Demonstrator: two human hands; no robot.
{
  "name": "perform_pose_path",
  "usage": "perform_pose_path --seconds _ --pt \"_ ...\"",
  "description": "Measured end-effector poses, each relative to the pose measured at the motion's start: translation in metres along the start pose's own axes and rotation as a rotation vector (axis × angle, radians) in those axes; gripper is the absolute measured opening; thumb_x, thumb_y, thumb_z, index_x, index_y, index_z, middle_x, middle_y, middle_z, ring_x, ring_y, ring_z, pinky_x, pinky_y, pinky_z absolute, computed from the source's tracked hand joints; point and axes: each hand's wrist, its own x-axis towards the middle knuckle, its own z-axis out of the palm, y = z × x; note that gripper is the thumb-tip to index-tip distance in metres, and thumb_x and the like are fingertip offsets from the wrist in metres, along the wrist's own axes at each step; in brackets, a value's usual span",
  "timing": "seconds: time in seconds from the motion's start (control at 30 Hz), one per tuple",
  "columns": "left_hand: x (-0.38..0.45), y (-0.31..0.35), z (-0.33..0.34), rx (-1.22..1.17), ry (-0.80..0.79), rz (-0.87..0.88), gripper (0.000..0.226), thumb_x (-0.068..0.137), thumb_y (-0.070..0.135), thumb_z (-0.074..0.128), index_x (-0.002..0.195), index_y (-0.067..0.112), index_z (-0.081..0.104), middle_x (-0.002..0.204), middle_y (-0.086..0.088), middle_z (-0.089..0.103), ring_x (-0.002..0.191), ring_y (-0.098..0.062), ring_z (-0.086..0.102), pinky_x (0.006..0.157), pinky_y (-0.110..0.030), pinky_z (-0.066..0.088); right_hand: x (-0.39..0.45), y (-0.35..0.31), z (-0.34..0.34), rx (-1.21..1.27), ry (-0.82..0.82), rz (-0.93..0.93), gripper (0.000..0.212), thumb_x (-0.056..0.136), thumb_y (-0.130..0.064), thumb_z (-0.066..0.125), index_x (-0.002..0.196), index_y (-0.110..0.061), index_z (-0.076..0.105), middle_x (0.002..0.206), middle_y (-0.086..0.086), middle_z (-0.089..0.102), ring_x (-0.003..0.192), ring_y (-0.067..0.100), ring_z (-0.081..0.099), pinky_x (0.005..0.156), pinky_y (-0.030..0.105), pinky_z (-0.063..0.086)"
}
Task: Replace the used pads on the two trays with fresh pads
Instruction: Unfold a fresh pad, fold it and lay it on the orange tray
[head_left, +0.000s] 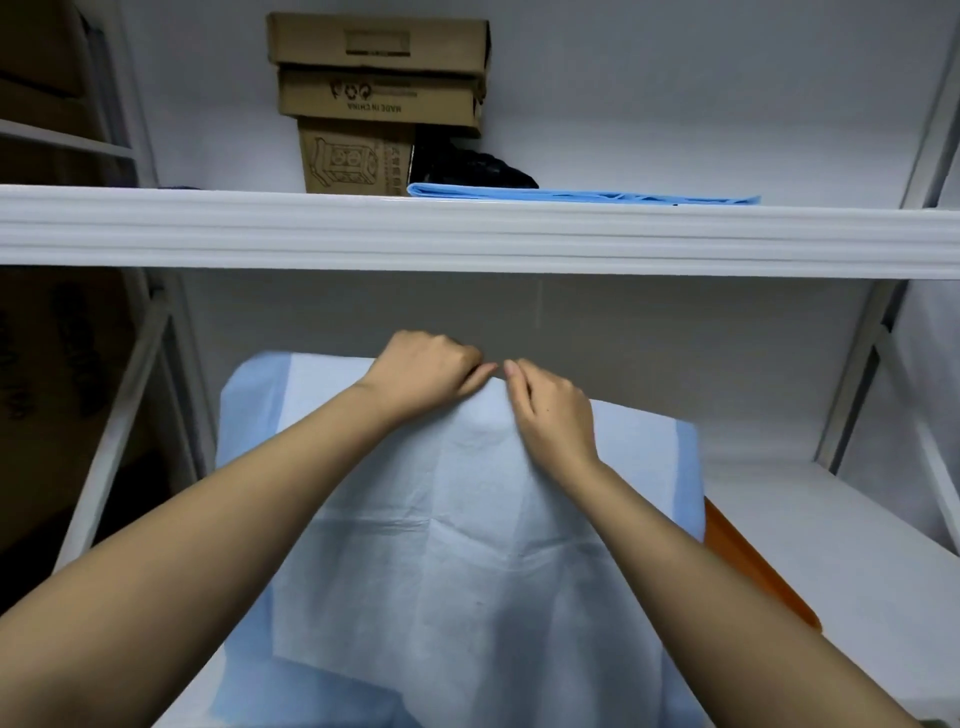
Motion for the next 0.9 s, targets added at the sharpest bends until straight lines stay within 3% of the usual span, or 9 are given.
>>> perform_pose_path --seconds 0.13,0.3,0.43,0.63,0.7,0.77,0.9 --pt "-0.013 -0.011 0.002 -0.066 0.062 -0.023 0.044 0.099 0.044 0.033 0.085 0.014 0.06 0.087 -0.011 0.07 0.081 -0.037 0.065 0.058 -0.029 0.031 0.002 0.012 -0.003 -0.02 0.085 -0.013 0.04 0.09 -0.05 0.023 0.066 -0.02 0.032 0.055 -0.002 0.042 0.057 0.034 0.052 0.051 0.033 0.031" --pt "-0.042 -0.051 0.01 -0.052 0.167 -0.089 0.051 0.09 0.045 0.03 0.06 0.015 0.057 0.049 -0.006 0.06 0.039 -0.031 0.057 0.045 -0.02 0.029 0.013 0.032 -0.019 -0.075 0.08 -0.076 0.041 0.09 -0.052 0.025 0.065 -0.019 0.032 0.052 0.001 0.042 0.056 0.038 0.052 0.051 0.031 0.028" --pt "-0.06 -0.077 0.014 -0.038 0.139 -0.146 0.052 0.091 0.047 0.025 0.067 0.017 0.06 0.058 -0.007 0.065 0.049 -0.032 0.063 0.048 -0.024 0.035 0.015 0.05 -0.036 -0.153 0.053 -0.138 0.043 0.09 -0.052 0.024 0.064 -0.02 0.034 0.055 0.006 0.053 0.057 0.037 0.054 0.051 0.029 0.028" --pt "-0.065 -0.093 0.006 -0.069 0.144 -0.252 0.064 0.088 0.054 0.018 0.068 0.012 0.062 0.067 -0.014 0.067 0.063 -0.036 0.065 0.053 -0.028 0.033 0.019 0.065 -0.051 -0.222 0.029 -0.117 0.046 0.09 -0.053 0.027 0.058 -0.021 0.031 0.051 -0.007 0.036 0.054 0.03 0.05 0.051 0.029 0.026" --pt "-0.064 -0.093 0.003 -0.253 0.043 -0.376 0.065 0.089 0.057 0.02 0.069 0.008 0.059 0.071 -0.014 0.065 0.072 -0.035 0.062 0.057 -0.03 0.033 0.02 0.07 -0.053 -0.231 0.017 -0.07 0.047 0.093 -0.05 0.034 0.056 -0.021 0.029 0.049 -0.005 0.033 0.054 0.028 0.046 0.052 0.03 0.027" --pt "-0.061 -0.091 0.001 -0.586 -0.046 -0.543 0.061 0.094 0.055 0.028 0.072 0.006 0.056 0.073 -0.01 0.062 0.074 -0.028 0.058 0.061 -0.032 0.036 0.022 0.074 -0.055 -0.224 -0.001 -0.024 0.048 0.097 -0.042 0.044 0.056 -0.019 0.03 0.047 -0.004 0.034 0.054 0.028 0.044 0.052 0.031 0.027" --pt "-0.072 -0.082 0.012 -1.231 0.022 -0.843 0.034 0.1 0.036 0.038 0.103 0.006 0.055 0.088 -0.006 0.058 0.074 -0.02 0.055 0.06 -0.029 0.043 0.022 0.076 -0.061 -0.174 0.012 0.014 0.049 0.097 -0.036 0.047 0.056 -0.017 0.03 0.046 -0.001 0.034 0.051 0.03 0.043 0.052 0.032 0.027"
